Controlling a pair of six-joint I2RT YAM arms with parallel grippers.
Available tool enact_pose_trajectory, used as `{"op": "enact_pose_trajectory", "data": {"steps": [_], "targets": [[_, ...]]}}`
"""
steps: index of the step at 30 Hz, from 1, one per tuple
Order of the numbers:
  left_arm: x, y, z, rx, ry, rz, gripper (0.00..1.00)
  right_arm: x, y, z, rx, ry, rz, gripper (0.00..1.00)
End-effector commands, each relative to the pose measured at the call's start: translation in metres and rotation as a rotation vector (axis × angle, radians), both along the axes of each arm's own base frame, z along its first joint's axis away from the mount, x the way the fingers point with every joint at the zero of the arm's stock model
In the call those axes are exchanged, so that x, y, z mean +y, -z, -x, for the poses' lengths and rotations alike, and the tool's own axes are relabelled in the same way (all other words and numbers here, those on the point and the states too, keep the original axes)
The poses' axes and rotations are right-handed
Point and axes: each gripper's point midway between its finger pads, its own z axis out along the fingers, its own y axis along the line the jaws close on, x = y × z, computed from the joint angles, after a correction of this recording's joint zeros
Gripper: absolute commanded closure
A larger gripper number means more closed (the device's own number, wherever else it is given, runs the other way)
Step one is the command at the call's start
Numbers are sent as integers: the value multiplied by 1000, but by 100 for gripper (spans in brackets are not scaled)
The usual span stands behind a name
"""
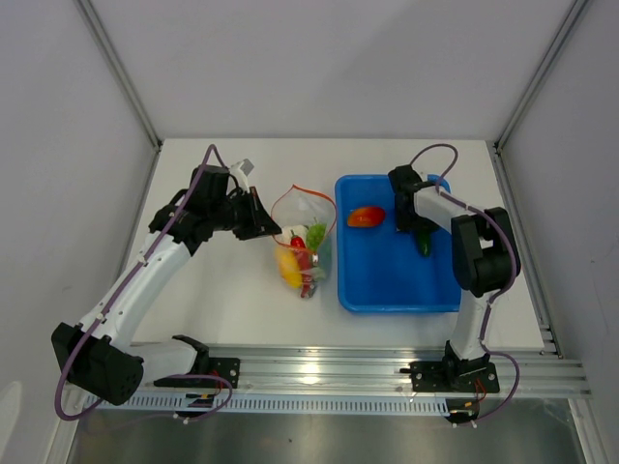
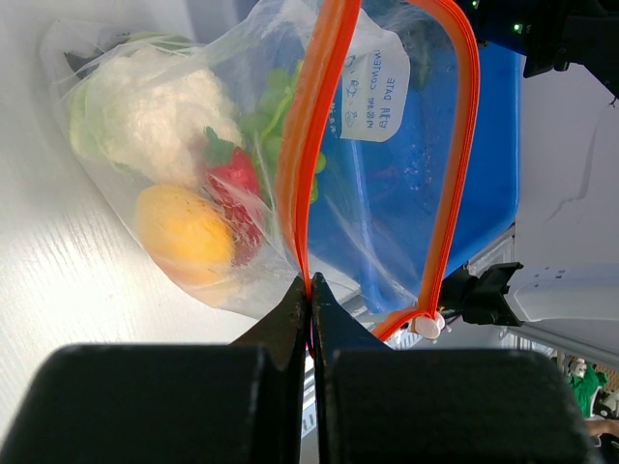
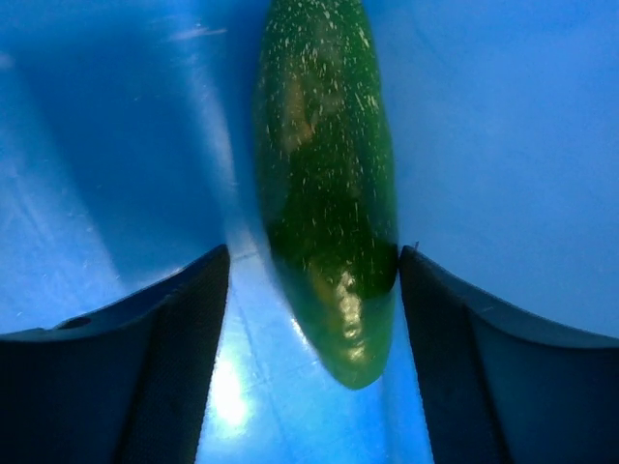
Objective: Place the food in the zip-top bag and seal the zipper
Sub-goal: Pick up the fake vegetable from the bin.
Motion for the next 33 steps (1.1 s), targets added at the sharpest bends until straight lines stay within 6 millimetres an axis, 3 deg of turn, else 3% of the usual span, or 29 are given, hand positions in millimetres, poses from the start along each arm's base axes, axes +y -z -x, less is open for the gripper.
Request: {"op": "enact_pose_trajectory", "data": {"steps": [1, 8, 11, 15, 18, 20, 25, 28, 29, 32, 33], "targets": [[0, -13, -7, -66, 11, 12, 99, -4, -2, -6, -13, 39, -11, 33], [1, -14, -9, -69, 11, 12, 99, -2, 2, -2, 9, 53, -36, 58], [2, -14, -10, -69, 9, 8, 99, -1, -3, -1, 8, 56, -50, 75], [0, -13, -10, -62, 11, 13, 100, 4, -22, 5, -7, 54, -78, 97], [1, -10, -10, -56, 6, 10, 100, 19, -49, 15, -34, 28, -176, 100], [1, -9, -11, -53, 3, 10, 99, 34, -62, 23, -30, -7, -255, 100], [0, -9, -12, -46, 3, 15, 100, 82, -116, 37, -99, -130, -513, 100], [0, -9, -13, -42, 2, 15, 99, 120, -148, 46, -112, -261, -696, 100], [-1, -11, -13, -46, 1, 17, 99, 141, -165, 52, -90, -338, -812, 100], [-1, -9, -14, -40, 2, 16, 99, 171, -185, 68, -35, -440, -952, 100], [-1, -9, -13, -36, 3, 16, 99, 184, -201, 73, -24, -493, -1018, 100]]}}
